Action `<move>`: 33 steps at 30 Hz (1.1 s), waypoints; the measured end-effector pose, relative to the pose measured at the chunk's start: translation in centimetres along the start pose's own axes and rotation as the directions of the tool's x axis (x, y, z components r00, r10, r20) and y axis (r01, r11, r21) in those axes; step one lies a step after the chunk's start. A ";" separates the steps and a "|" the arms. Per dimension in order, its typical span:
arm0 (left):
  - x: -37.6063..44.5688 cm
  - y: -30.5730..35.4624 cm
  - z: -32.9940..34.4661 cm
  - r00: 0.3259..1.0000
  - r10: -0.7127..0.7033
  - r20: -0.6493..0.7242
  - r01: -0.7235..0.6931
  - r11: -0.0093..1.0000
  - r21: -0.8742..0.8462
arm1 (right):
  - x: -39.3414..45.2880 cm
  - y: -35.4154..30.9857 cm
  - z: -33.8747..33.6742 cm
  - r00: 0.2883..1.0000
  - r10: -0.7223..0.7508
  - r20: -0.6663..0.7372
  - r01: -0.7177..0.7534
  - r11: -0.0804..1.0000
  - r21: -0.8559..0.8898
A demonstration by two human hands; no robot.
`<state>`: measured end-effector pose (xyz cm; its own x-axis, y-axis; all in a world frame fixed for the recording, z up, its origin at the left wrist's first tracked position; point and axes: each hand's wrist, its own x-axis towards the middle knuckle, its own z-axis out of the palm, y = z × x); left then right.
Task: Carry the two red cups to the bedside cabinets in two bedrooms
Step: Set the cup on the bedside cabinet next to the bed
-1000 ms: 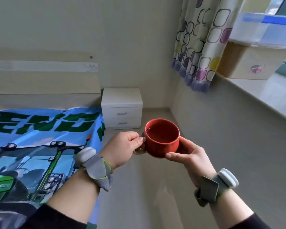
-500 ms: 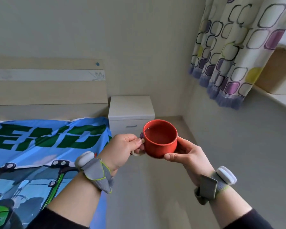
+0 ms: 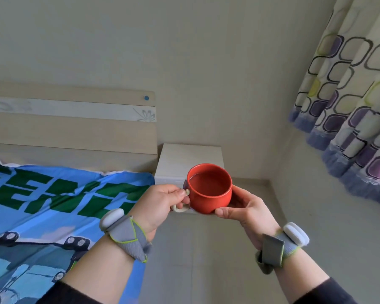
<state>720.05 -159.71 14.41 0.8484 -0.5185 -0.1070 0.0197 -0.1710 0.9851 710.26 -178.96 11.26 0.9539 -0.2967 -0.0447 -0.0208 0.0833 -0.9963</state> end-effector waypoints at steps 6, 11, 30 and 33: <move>8.2 -0.2 -0.4 0.997 -0.038 -0.069 0.033 0.997 -0.066 | 9.2 0.2 -1.3 0.999 0.032 0.036 -0.033 0.999 0.012; 16.6 -1.1 -2.2 0.994 -0.072 -0.076 0.066 0.995 -0.078 | 17.8 1.1 -1.4 0.998 0.053 0.028 -0.054 0.998 0.035; 44.9 -6.6 -5.8 0.962 -0.229 -0.147 0.215 0.971 -0.107 | 45.5 6.1 -1.8 0.971 0.194 -0.141 -0.200 0.979 -0.032; 48.2 -8.5 -5.1 0.948 -0.248 -0.200 0.223 0.965 -0.141 | 49.1 8.2 -2.6 0.958 0.241 -0.154 -0.249 0.968 -0.031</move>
<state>763.48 -178.99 1.54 0.9050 -0.2815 -0.3191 0.2828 -0.1622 0.9454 756.15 -195.27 0.76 0.8629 -0.4108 -0.2944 -0.2667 0.1246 -0.9557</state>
